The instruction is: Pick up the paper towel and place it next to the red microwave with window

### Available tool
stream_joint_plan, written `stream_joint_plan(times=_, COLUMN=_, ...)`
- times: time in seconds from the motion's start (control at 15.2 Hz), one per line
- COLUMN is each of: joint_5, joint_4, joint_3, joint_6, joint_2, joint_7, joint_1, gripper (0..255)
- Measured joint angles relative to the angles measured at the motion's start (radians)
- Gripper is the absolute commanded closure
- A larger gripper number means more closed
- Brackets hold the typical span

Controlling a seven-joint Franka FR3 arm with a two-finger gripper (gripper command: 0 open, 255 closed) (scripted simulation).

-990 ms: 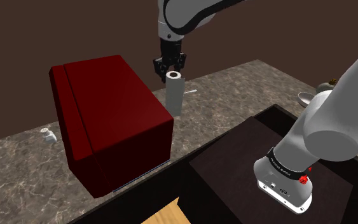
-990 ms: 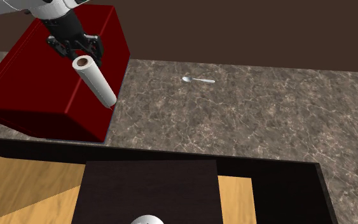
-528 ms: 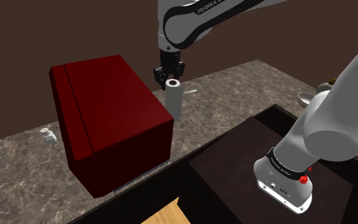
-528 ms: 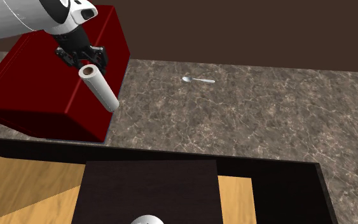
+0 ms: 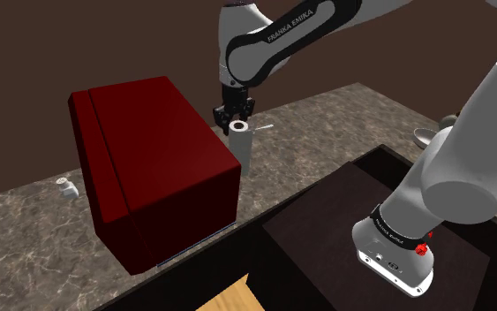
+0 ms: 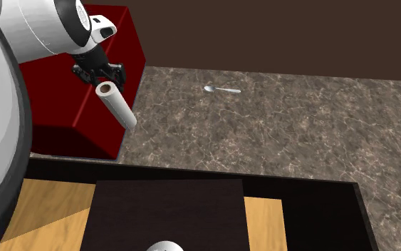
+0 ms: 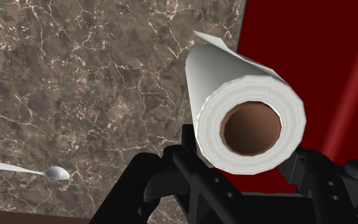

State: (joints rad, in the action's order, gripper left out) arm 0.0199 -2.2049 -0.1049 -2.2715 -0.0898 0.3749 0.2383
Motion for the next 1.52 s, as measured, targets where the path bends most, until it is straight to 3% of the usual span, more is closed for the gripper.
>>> stream_joint_plan(times=1.52, joint_5=0.041, joint_4=-0.059, joint_3=0.020, joint_6=-0.289, joint_2=-0.227, joint_7=0.030, joint_1=0.010, gripper=255)
